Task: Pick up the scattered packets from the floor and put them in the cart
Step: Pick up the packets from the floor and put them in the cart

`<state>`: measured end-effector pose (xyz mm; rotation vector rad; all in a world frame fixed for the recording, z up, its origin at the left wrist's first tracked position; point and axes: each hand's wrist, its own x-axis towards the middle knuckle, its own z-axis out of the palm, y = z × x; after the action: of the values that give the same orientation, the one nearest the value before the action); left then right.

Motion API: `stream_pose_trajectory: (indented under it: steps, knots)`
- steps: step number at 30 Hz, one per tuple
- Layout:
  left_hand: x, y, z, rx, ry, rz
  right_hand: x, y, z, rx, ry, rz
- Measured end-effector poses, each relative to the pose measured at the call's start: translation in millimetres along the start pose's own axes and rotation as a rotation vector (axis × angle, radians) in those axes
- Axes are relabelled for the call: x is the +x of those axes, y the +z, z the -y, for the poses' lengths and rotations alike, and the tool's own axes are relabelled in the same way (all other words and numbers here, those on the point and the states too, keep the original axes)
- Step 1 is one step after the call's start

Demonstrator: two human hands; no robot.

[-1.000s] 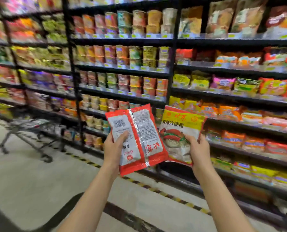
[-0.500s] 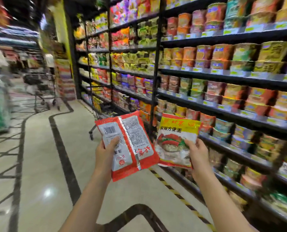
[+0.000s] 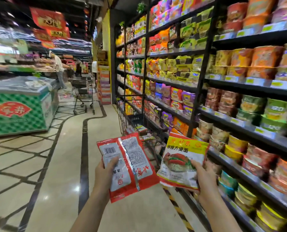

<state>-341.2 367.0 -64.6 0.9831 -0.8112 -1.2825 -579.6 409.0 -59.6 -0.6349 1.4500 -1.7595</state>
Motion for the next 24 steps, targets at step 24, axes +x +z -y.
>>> stream_pose_trajectory:
  steps: [24]
  knots:
    - [514.9, 196.4, 151.2, 0.018, -0.12, -0.107, 551.8, 164.8, -71.6, 0.023, 0.279, -0.005]
